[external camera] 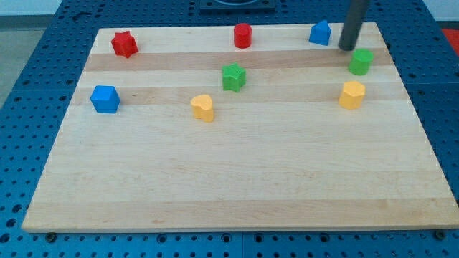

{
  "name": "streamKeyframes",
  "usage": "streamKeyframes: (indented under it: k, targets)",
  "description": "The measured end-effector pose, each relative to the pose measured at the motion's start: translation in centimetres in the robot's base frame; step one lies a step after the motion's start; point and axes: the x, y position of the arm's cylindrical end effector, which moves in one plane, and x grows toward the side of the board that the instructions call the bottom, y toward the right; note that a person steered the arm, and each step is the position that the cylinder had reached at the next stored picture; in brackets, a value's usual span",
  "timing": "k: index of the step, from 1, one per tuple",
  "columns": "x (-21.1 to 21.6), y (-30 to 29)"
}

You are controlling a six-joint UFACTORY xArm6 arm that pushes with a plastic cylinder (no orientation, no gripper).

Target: Move green circle right to the yellow hexagon

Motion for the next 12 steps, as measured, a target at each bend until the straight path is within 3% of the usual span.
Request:
streamKeyframes:
  k: [2,6,12]
  targets:
    - [1.7,-1.4]
    - [7.7,5.6]
    - [10.0,0.8]
